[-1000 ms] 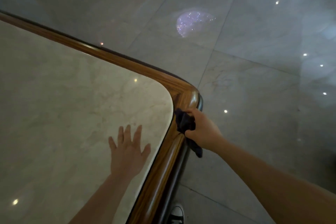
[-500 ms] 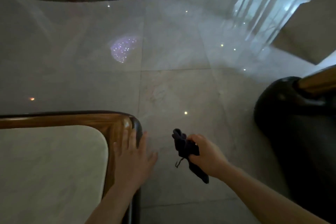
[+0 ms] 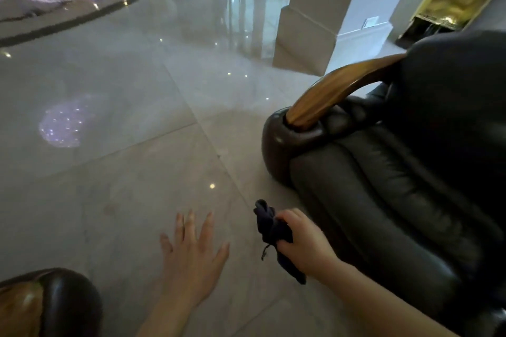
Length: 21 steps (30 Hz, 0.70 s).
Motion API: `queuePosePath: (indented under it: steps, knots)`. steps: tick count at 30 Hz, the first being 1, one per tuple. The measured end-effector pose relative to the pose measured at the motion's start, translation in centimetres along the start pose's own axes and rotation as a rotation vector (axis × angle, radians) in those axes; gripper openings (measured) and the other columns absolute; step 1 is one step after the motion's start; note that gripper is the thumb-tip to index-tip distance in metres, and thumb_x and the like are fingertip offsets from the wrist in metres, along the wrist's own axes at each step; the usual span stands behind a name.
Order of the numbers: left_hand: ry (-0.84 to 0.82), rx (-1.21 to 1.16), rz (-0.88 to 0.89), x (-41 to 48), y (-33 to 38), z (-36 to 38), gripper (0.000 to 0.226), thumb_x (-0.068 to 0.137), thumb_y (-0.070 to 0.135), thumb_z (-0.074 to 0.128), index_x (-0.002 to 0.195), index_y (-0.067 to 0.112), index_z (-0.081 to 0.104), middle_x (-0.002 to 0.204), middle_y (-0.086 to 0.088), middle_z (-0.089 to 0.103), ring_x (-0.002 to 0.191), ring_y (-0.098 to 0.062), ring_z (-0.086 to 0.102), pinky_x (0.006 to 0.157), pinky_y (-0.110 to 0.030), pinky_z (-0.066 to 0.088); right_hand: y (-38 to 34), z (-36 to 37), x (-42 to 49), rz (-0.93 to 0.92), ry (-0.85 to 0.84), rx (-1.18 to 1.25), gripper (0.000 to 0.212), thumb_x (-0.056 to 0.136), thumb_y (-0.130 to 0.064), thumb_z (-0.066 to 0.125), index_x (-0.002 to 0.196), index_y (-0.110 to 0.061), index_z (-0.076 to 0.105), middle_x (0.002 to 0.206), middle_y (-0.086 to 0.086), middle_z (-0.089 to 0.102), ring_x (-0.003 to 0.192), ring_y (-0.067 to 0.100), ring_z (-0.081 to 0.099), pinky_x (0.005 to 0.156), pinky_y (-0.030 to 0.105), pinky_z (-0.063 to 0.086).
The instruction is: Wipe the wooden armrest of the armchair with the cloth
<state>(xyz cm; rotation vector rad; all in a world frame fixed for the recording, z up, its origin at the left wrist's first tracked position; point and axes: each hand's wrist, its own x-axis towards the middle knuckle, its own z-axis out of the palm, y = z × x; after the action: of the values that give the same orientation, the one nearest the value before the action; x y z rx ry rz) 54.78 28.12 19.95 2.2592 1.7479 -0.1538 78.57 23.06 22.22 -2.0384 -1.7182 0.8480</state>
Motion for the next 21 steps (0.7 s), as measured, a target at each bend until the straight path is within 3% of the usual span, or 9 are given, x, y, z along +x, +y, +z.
queuePosePath:
  steps: [9,13,21]
  knots:
    - [0.080,0.013,0.086,8.1,10.7,-1.0,0.078,0.087,0.071,0.012,0.155,0.035,-0.001,0.166,-0.008,-0.004,0.151,-0.029,-0.015,0.118,-0.062,0.002,8.0,-7.9,4.6,0.032,0.154,0.041,0.035,0.080,-0.023,0.069,0.109,-0.037,0.055,0.107,-0.016,0.051,0.094,0.006,0.056,0.083,0.027,0.049]
    - [0.088,0.007,0.115,11.7,12.2,-1.4,0.081,0.084,0.073,0.008,0.156,0.035,0.005,0.167,-0.008,-0.002,0.151,-0.029,-0.015,0.117,-0.063,0.002,9.7,-9.5,7.3,0.049,0.168,0.032,0.034,0.082,-0.025,0.070,0.111,-0.037,0.056,0.109,-0.017,0.051,0.097,0.005,0.054,0.085,0.024,0.048]
    - [0.051,0.026,0.196,21.3,13.1,-1.9,0.081,0.082,0.074,0.003,0.154,0.038,-0.007,0.166,-0.008,-0.003,0.150,-0.030,-0.015,0.117,-0.064,0.002,10.0,-11.2,14.6,0.139,0.212,0.019,0.035,0.083,-0.025,0.069,0.114,-0.035,0.056,0.110,-0.016,0.051,0.100,0.006,0.054,0.087,0.027,0.050]
